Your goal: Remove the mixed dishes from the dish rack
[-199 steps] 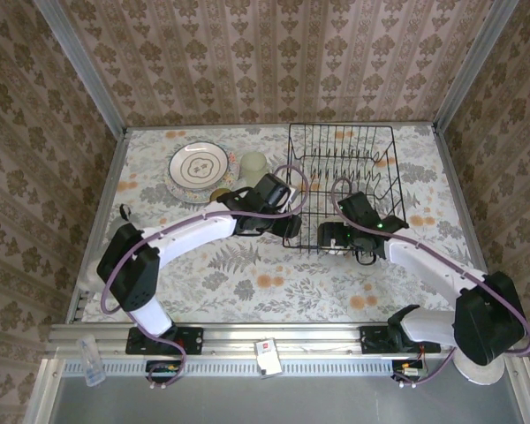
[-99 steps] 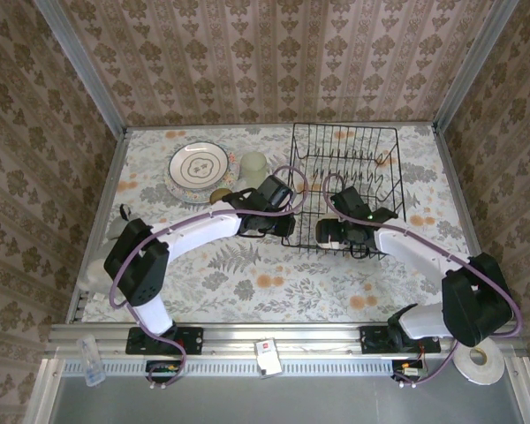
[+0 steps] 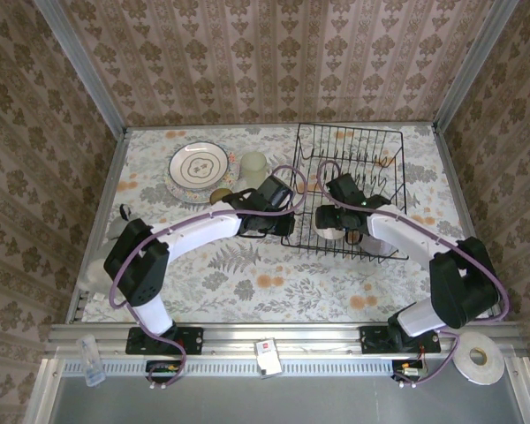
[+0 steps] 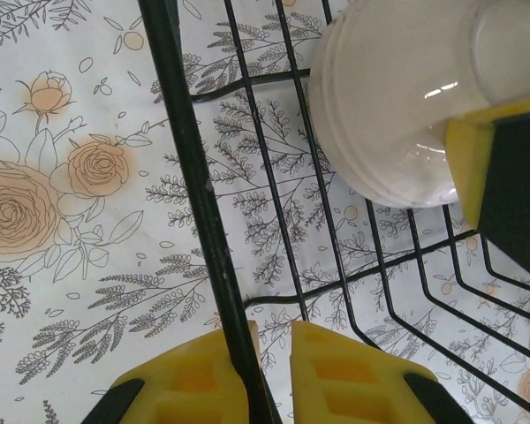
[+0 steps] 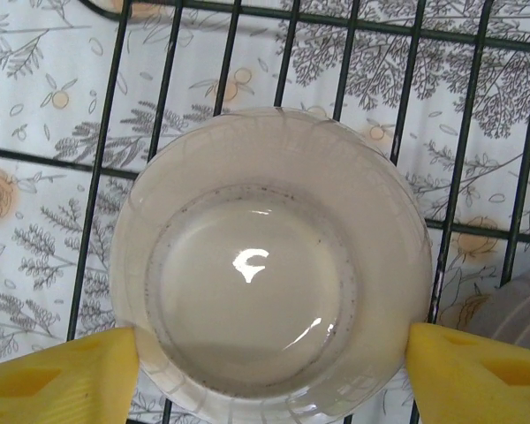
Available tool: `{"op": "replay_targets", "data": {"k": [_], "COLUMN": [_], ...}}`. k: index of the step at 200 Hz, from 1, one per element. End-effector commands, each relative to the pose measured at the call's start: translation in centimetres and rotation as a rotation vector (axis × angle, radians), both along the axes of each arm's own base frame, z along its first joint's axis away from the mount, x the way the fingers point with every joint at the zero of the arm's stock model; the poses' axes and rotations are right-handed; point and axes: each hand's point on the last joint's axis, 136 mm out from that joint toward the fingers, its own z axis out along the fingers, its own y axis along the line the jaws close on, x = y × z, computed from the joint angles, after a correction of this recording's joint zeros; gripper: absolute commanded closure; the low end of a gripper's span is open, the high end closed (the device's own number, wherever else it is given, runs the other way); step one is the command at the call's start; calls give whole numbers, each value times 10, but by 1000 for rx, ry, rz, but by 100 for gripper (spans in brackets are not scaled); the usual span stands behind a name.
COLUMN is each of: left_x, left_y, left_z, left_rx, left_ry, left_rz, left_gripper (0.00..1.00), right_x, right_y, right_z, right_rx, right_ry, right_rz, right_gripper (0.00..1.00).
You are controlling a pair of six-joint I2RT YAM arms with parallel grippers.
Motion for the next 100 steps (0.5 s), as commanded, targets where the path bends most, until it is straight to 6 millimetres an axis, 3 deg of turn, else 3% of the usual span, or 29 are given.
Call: {"op": "replay_targets", "data": {"k": [1,100], "left_x": [-16,-17], "left_y": [1,18], "left_z": [-7,-6], "left_rx": [27,21], "left_ry": [-10,-26], "left_rz": [-69,91], "left_gripper": [100,100], "right_x": [9,36], "right_y": [-10,-41], "right_z": [-6,0], "right_rx": [-44,-55], "right_ry": [12,-19], "right_rz": [-17,-123], "right_gripper": [22,25]}}
